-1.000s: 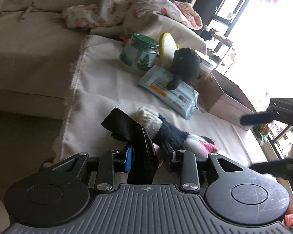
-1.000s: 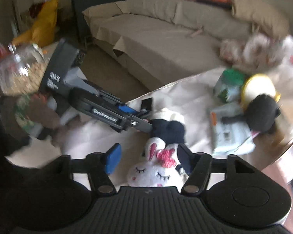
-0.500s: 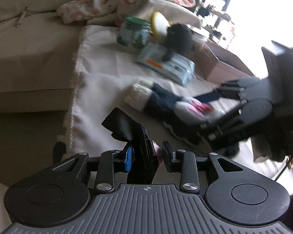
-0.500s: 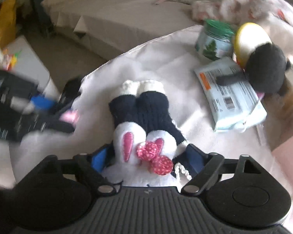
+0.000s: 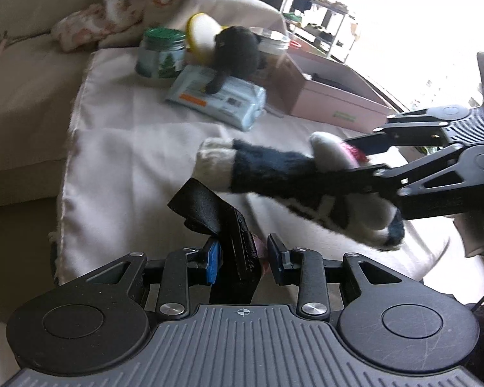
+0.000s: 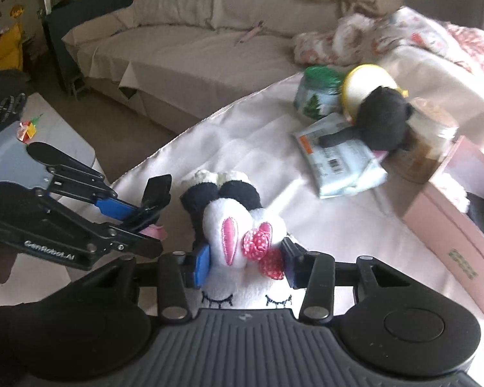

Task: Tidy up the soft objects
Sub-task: 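Carry the bunny plush into the pink box with the right tool while left tool holds the strap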

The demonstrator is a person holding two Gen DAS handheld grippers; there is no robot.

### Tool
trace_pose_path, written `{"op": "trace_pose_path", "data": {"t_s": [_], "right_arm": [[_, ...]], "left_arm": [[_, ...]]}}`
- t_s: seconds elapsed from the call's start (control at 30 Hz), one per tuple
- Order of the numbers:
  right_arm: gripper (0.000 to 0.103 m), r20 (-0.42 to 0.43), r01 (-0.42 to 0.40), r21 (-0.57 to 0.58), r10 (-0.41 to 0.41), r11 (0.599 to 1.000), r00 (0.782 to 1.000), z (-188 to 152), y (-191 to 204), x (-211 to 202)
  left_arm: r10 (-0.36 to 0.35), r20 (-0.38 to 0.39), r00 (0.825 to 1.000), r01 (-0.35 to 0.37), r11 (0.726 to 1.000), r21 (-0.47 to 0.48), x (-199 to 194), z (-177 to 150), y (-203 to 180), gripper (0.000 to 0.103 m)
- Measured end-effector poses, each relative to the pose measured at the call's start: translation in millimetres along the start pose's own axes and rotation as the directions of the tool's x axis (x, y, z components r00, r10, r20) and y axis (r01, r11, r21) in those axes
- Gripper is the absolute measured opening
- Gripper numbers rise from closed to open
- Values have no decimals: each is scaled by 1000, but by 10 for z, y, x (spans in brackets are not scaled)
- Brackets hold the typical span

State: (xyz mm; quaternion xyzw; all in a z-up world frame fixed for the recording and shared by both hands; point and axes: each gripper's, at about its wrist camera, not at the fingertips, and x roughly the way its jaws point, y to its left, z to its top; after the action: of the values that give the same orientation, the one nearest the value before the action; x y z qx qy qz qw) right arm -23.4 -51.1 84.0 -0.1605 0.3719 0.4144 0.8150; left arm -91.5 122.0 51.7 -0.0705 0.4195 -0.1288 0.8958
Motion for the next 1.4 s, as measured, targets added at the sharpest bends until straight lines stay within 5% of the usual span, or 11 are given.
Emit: {"op": "trace_pose_path", "data": {"t_s": [0.43, 0.6, 0.8, 0.93, 1.13, 1.27, 1.4], "right_arm": [[44, 115, 156, 97, -167, 983, 979, -440, -396, -964], [44, 183, 277, 156, -304, 948, 935, -583, -620, -1476], [44, 250, 394, 230, -445, 890, 860, -663, -936, -1991], [44, 304, 411, 314, -501, 856, 810, -612, -1258, -2274], [44, 331, 379, 436, -537, 816, 776, -453, -1748, -2392], [44, 321, 359, 470, -535, 806, 781, -336, -2002, -2252], [44, 284, 304, 520, -498, 798, 820, -221, -2278, -1986]], "left_arm": [[-80, -20, 997, 82, 979, 185, 104, 505, -758, 35], [-163, -41, 986, 168, 932, 320, 284, 886, -1364, 35], [-177, -81, 981, 195, 884, 425, 651, 1370, -1985, 35], [-180, -82, 980, 198, 880, 431, 859, 1650, -2186, 35], [-157, -49, 986, 164, 894, 417, 1187, 2006, -2213, 35], [-163, -57, 985, 173, 903, 394, 1366, 2200, -2130, 35], [-164, -38, 986, 164, 893, 419, 1574, 2377, -2013, 36]]}}
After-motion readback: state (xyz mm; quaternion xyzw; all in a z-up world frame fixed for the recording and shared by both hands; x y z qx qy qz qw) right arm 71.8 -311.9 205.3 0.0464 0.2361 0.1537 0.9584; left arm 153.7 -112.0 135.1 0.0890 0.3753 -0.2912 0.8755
